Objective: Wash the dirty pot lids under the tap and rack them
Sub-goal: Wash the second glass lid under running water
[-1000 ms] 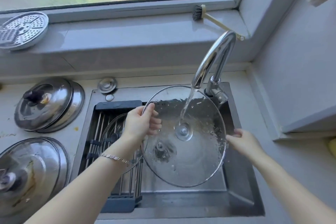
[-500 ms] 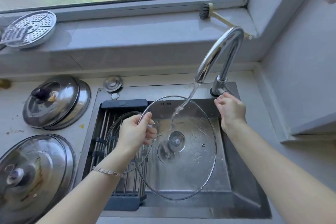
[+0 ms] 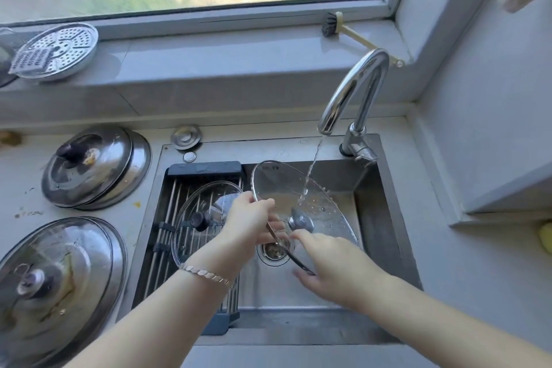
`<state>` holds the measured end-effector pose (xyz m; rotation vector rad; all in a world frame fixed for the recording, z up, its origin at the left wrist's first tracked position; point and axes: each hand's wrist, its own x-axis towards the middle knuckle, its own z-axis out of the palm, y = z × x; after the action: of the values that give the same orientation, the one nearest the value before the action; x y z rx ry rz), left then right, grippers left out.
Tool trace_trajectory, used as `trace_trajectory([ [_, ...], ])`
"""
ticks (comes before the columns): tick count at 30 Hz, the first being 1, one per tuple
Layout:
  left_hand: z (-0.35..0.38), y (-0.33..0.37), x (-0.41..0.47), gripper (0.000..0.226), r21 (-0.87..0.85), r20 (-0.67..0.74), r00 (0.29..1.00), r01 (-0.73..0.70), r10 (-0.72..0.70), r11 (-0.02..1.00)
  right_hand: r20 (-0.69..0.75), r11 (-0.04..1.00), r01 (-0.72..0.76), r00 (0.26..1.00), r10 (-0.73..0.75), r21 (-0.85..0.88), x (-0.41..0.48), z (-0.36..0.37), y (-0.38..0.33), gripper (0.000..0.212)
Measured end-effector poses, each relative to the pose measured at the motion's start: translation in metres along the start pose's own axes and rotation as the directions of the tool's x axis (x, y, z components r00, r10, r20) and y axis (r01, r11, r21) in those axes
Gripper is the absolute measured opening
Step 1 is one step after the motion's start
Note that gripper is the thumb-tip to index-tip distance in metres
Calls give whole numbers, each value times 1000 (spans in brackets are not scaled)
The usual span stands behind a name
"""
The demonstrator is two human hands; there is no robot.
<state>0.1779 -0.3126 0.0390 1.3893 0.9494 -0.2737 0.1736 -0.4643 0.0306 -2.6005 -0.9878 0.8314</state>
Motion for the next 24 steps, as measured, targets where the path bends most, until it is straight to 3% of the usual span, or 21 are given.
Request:
trace_trajectory([
  [3, 9, 9, -12, 11, -63, 35, 999, -34, 36, 997, -287, 976, 8, 955, -72, -218, 1, 6, 4, 44],
  [5, 12, 16, -18, 22, -39, 63, 995, -80, 82, 996, -401, 1000, -17, 916, 21, 14, 0, -6, 13, 29],
  [8, 10, 20, -24, 27, 63, 130, 978, -172, 163, 983, -351, 904, -75, 906, 238, 421, 0, -23, 31, 13],
  [12, -5, 9, -25, 22, 207, 203, 970, -179, 137, 962, -310, 786, -42, 905, 292, 617, -2, -28, 34, 12],
  [16, -21, -12, -22, 18, 234, 174, 984, -84, 43, 969, -300, 738, -80, 880, 369, 670, -4, -31, 33, 12],
  [24, -51, -51, -16, 16, 237, 137, 987, 44, -78, 970, -372, 830, -77, 868, 328, 553, -10, -42, 25, 12],
])
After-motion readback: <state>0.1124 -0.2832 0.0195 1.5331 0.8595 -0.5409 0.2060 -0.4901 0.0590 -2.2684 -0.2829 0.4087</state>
